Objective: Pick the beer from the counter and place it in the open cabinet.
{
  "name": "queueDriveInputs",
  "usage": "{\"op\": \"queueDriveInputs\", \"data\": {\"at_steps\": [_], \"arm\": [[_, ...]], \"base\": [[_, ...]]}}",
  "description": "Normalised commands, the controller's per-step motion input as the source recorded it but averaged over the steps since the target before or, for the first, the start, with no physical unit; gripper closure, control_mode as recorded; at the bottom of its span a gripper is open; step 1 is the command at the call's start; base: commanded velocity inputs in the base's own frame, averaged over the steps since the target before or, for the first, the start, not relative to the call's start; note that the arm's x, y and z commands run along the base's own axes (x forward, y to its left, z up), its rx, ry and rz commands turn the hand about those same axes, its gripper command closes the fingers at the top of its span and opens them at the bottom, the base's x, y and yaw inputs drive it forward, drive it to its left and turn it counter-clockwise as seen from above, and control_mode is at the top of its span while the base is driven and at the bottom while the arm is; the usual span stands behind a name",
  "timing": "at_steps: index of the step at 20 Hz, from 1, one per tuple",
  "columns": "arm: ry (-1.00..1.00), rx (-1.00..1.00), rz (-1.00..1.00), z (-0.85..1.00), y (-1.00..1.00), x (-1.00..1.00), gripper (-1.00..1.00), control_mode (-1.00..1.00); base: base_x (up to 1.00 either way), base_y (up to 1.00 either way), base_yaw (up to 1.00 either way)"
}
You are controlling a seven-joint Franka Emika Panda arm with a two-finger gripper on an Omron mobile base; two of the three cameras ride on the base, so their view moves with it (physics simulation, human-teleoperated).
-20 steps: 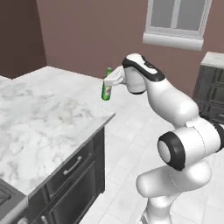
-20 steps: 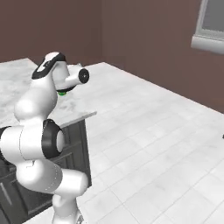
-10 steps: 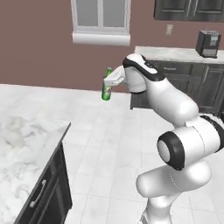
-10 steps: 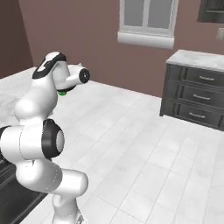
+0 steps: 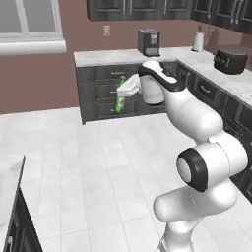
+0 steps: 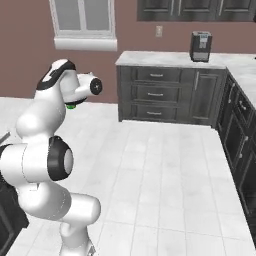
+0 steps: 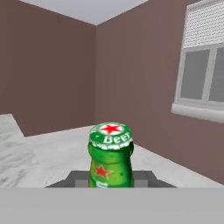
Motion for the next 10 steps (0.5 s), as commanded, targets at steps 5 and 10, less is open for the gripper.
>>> {"op": "queueDriveInputs", "data": {"at_steps": [5,10], "arm": [[0.00,0.00,0.00,0.00,0.00,0.00,1.00,1.00],[0.00,0.00,0.00,0.00,0.00,0.00,1.00,1.00]], "base": [[-0.45,0.00,-0.59],[-0.48,0.01,-0.56]]}}
